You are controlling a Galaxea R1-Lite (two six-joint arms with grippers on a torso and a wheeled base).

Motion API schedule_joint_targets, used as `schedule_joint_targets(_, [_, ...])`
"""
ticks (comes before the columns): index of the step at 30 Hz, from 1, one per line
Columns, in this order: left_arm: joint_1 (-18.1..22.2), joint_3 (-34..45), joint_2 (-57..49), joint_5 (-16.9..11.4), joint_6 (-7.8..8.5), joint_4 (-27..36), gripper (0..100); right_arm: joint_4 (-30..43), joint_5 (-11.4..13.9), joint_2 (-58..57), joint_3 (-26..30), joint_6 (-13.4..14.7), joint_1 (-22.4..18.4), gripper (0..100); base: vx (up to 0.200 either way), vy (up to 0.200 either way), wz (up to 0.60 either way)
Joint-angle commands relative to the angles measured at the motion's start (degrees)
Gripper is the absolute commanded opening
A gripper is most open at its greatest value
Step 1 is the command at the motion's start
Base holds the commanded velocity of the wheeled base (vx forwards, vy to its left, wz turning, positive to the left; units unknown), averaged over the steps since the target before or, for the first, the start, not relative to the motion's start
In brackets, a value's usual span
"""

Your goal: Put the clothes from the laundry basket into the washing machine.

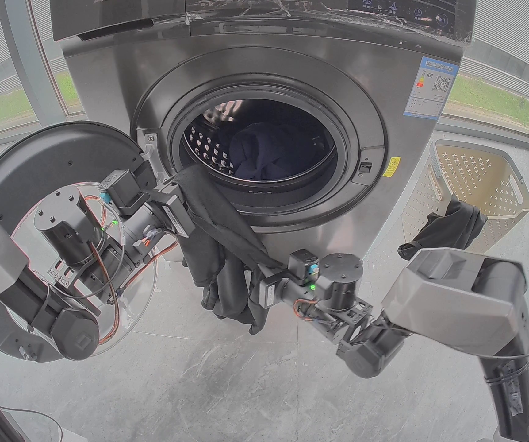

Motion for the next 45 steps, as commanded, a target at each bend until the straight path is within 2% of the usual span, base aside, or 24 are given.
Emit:
schedule_joint_targets(1, [1.1, 1.3, -0.5, -0.1, 0.00, 0.0, 0, -4.0, 1.6, -15.4, 13.3, 0.1, -4.5, 0, 0.000, 0.000, 0.00])
schedule_joint_targets(3, [1.4, 2.1, -1.0, -0.4, 0.00, 0.0, 0, -5.4, 2.6, -20.8, 18.1, 0.3, -4.9, 0, 0.000, 0.000, 0.00])
schedule_joint_targets(5, [1.8, 3.1, -2.0, -0.9, 0.09, 0.0, 0, -5.3, 2.3, -24.9, 20.5, 0.8, -4.4, 0, 0.000, 0.000, 0.00])
schedule_joint_targets(11, [1.8, 6.3, -6.3, -3.1, 0.18, 0.0, 0, -4.6, 2.0, -34.9, 25.2, 1.9, -4.8, 0, 0.000, 0.000, 0.00])
schedule_joint_targets(19, [2.6, 8.2, -8.0, -3.2, 0.27, 0.1, 0, -5.5, 2.0, -37.0, 22.6, 1.8, -8.9, 0, 0.000, 0.000, 0.00])
schedule_joint_targets(26, [2.2, 7.1, -8.2, -2.4, 0.44, 0.0, 0, -5.6, 1.9, -39.1, 20.4, 1.9, -8.0, 0, 0.000, 0.000, 0.00])
schedule_joint_targets(45, [1.4, 3.7, -9.7, -1.7, 0.53, 0.1, 0, -5.5, 1.9, -41.2, 22.1, 2.0, -8.8, 0, 0.000, 0.000, 0.00])
